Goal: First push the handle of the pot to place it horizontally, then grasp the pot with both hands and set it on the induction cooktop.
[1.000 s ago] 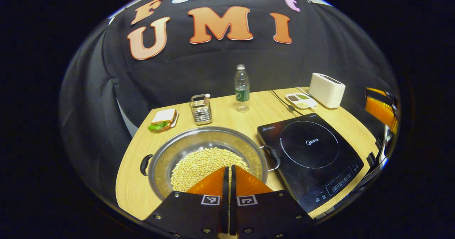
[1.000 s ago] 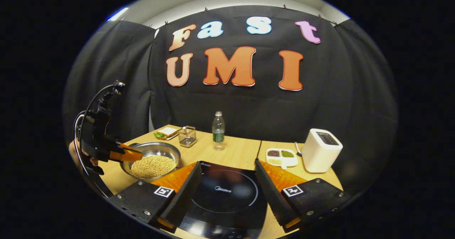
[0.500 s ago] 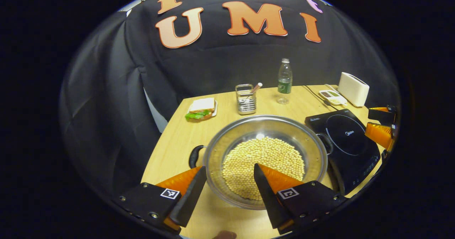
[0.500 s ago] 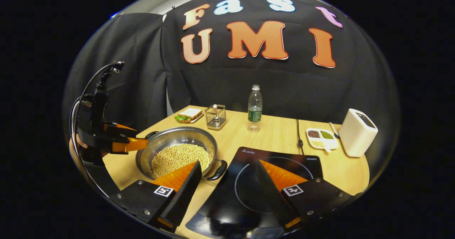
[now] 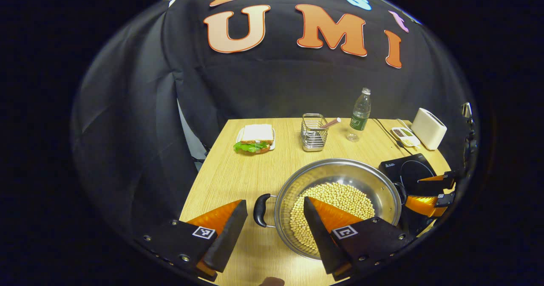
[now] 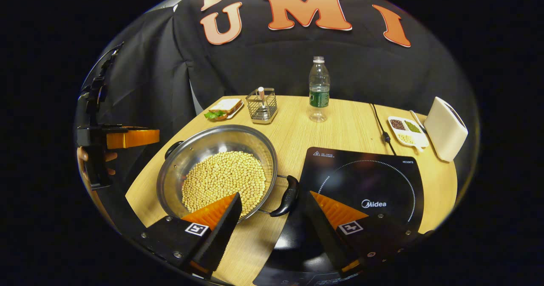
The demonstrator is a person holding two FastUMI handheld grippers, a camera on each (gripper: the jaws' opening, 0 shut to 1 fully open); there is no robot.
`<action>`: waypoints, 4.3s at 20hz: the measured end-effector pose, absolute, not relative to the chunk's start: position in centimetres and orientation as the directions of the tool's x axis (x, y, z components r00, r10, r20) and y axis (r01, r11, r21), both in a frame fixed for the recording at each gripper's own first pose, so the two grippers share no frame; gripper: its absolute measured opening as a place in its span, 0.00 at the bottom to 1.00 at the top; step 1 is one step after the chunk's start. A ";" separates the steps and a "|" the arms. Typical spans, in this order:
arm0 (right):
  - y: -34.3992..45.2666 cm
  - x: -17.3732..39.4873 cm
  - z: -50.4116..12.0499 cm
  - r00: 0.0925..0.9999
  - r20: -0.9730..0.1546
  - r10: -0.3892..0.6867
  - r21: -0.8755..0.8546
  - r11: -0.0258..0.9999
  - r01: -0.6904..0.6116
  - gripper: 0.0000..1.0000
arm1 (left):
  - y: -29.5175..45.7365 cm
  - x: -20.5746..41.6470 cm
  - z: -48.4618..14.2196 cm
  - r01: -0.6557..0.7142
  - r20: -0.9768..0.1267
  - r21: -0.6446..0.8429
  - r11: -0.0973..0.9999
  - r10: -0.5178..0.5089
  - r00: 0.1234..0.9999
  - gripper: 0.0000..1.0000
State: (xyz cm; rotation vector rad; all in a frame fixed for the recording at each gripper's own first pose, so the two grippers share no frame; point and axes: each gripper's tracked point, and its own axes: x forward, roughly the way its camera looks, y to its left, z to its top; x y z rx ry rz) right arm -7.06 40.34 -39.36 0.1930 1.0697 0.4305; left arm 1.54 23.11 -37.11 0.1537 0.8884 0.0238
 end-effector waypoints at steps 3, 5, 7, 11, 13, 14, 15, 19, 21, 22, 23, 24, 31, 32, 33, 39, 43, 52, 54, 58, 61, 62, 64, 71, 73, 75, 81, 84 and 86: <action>41.0 -7.2 -40.3 0.359 -0.838 0.412 0.362 0.910 -0.201 0.94 | 24.0 1.9 -38.8 0.051 -0.806 0.133 0.990 0.078 0.587 0.84; 41.9 -7.5 -41.1 0.322 -0.853 0.411 0.373 0.911 -0.176 0.93 | 24.2 2.0 -40.3 0.049 -0.829 0.109 0.993 0.063 0.556 0.84; 41.9 -7.3 -41.8 0.312 -0.865 0.393 0.366 0.919 -0.144 0.94 | 25.3 2.1 -41.6 0.024 -0.841 0.106 0.994 0.077 0.536 0.84; 42.0 -6.2 -42.3 0.322 -0.866 0.382 0.365 0.924 -0.115 0.88 | 26.1 1.5 -43.7 -0.002 -0.861 0.079 0.997 0.069 0.504 0.84; 42.5 -5.7 -42.5 0.328 -0.860 0.390 0.370 0.921 -0.126 0.83 | 26.4 1.0 -44.5 -0.011 -0.870 0.069 0.998 0.065 0.488 0.85; 42.9 -5.4 -42.6 0.328 -0.858 0.396 0.375 0.918 -0.128 0.80 | 26.5 0.9 -44.8 -0.018 -0.873 0.067 0.998 0.067 0.483 0.84; 43.3 -5.3 -42.5 0.329 -0.855 0.401 0.378 0.916 -0.134 0.79 | 26.7 0.7 -45.0 -0.026 -0.876 0.071 0.997 0.074 0.477 0.84; 44.2 -4.9 -43.9 0.304 -0.864 0.401 0.385 0.916 -0.112 0.76 | 27.6 0.0 -46.0 -0.050 -0.884 0.073 0.996 0.088 0.460 0.84; 44.7 -4.8 -44.7 0.288 -0.872 0.396 0.382 0.918 -0.105 0.77 | 27.8 -0.2 -46.2 -0.056 -0.886 0.072 0.996 0.090 0.455 0.85; 44.6 -4.3 -44.7 0.303 -0.871 0.387 0.372 0.922 -0.108 0.77 | 27.9 -0.1 -46.3 -0.059 -0.883 0.074 0.995 0.093 0.460 0.85; 44.6 -4.3 -45.0 0.304 -0.875 0.378 0.360 0.926 -0.114 0.77 | 27.7 -0.2 -46.6 -0.060 -0.885 0.070 0.996 0.090 0.456 0.85; 44.6 -4.3 -45.0 0.305 -0.878 0.369 0.350 0.930 -0.117 0.76 | 27.4 -0.4 -46.9 -0.060 -0.889 0.067 0.996 0.087 0.450 0.85; 45.3 -3.4 -46.5 0.349 -0.888 0.299 0.242 0.950 -0.198 0.67 | 27.4 -0.2 -48.2 -0.074 -0.884 0.114 0.991 0.135 0.447 0.86; 45.4 -3.2 -46.8 0.358 -0.889 0.284 0.218 0.952 -0.215 0.76 | 27.4 -0.2 -48.1 -0.072 -0.882 0.117 0.991 0.137 0.452 0.85; 45.5 -3.2 -47.1 0.368 -0.890 0.268 0.192 0.954 -0.230 0.76 | 27.3 -0.3 -47.9 -0.066 -0.877 0.120 0.991 0.137 0.460 0.85; 46.1 -3.7 -47.9 0.308 -0.894 0.326 0.284 0.943 -0.174 0.76 | 26.9 -0.3 -48.0 -0.079 -0.860 0.121 0.990 0.144 0.489 0.72; 46.0 -3.6 -47.9 0.302 -0.884 0.357 0.325 0.933 -0.151 0.61 | 27.0 -0.3 -47.7 -0.119 -0.844 0.120 0.986 0.165 0.511 0.67; 44.4 -2.6 -45.5 0.364 -0.851 0.378 0.358 0.926 -0.122 0.52 | 27.4 -0.2 -43.4 -0.150 -0.786 0.145 0.978 0.206 0.583 0.64; 43.4 -2.4 -44.8 0.388 -0.844 0.370 0.353 0.928 -0.117 0.52 | 26.8 -0.6 -41.4 -0.136 -0.774 0.144 0.980 0.198 0.602 0.64; 39.2 -2.3 -42.4 0.433 -0.834 0.343 0.337 0.937 -0.094 0.52 | 25.3 -1.0 -37.9 -0.101 -0.762 0.134 0.986 0.168 0.625 0.64; 36.6 -2.5 -41.4 0.455 -0.830 0.323 0.326 0.942 -0.075 0.52 | 23.2 -0.9 -36.7 -0.074 -0.756 0.128 0.989 0.146 0.638 0.64; 35.5 -2.5 -41.2 0.462 -0.829 0.315 0.323 0.944 -0.064 0.52 | 22.3 -0.6 -36.3 -0.065 -0.753 0.126 0.990 0.138 0.643 0.64; 33.1 -2.1 -41.0 0.471 -0.830 0.300 0.314 0.948 -0.050 0.52 | 20.2 -0.3 -35.8 -0.040 -0.749 0.126 0.991 0.122 0.652 0.64; 25.0 -2.2 -38.9 0.506 -0.827 0.246 0.282 0.959 -0.004 0.52 | 13.4 1.3 -33.7 0.034 -0.727 0.116 0.993 0.062 0.684 0.64; 23.2 -2.1 -38.2 0.515 -0.825 0.232 0.277 0.961 0.011 0.52 | 12.5 1.6 -33.8 0.051 -0.721 0.110 0.993 0.044 0.691 0.64; 20.8 -2.1 -37.8 0.523 -0.825 0.216 0.269 0.963 0.028 0.52 | 10.9 1.9 -33.4 0.075 -0.716 0.110 0.991 0.026 0.698 0.64; 15.6 -1.7 -37.4 0.528 -0.831 0.178 0.253 0.965 0.072 0.52 | 7.4 2.4 -33.3 0.135 -0.712 0.101 0.986 -0.023 0.702 0.64; 14.3 -2.2 -38.1 0.527 -0.833 0.166 0.244 0.966 0.081 0.52 | 6.5 2.4 -33.8 0.142 -0.720 0.090 0.986 -0.034 0.693 0.64; 13.6 -1.9 -39.4 0.520 -0.838 0.167 0.246 0.966 0.086 0.52 | 6.2 2.2 -34.2 0.151 -0.728 0.090 0.985 -0.038 0.684 0.64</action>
